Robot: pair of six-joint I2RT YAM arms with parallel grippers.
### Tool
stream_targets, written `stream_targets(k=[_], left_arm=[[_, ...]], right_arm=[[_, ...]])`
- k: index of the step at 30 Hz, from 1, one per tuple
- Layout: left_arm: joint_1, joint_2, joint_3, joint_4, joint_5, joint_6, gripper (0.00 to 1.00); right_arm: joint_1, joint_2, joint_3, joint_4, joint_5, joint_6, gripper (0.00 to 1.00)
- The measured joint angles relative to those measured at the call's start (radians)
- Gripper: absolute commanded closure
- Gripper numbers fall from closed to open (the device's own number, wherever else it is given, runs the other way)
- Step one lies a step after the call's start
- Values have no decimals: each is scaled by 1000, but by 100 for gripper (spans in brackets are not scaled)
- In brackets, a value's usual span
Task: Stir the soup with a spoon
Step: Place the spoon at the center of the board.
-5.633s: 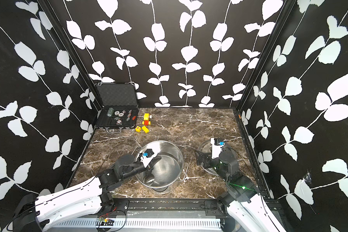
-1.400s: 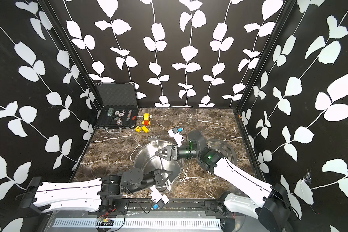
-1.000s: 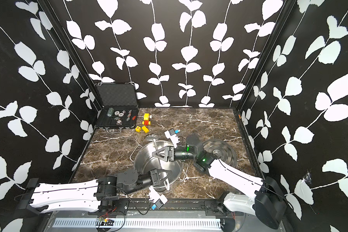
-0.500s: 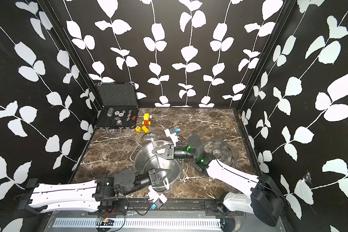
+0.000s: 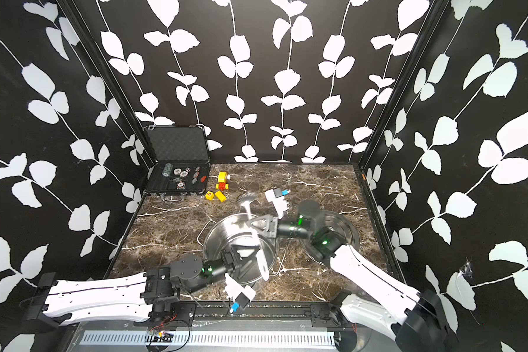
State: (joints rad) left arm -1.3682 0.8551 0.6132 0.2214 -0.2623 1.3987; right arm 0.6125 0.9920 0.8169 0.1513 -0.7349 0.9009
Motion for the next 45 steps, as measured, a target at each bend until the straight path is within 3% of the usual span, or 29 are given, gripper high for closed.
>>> stream_targets(k=[5,10,14,19,23,30,37,45], left_arm=[[145,45,167,-59,-74,-409,3],[349,116,323,-142,-196,-877,1],[531,169,354,-233,-246,-1189,1],[731,194,329,-321,-249,-1430,1],[871,193,277,-345,-261,-1556,1],[947,174,159,-358,-314,-1654,1],[1013,119,24,-345,-401,-1691,1],[1048,119,-53,-270,-493,-1656,1]], right_arm=[[-266,-124,68,-232,1,-201,100],[-412,-126,-14,-260,-19,-314,100],[-449,28,-127,-205,-21,-357,100],[-449,281,-223,-72,-29,-363,100],[-430,472,-242,96,-34,-327,100],[-346,662,-242,286,-27,-282,100],[-345,715,-221,321,-14,-291,89],[-345,691,-214,212,50,-346,74]])
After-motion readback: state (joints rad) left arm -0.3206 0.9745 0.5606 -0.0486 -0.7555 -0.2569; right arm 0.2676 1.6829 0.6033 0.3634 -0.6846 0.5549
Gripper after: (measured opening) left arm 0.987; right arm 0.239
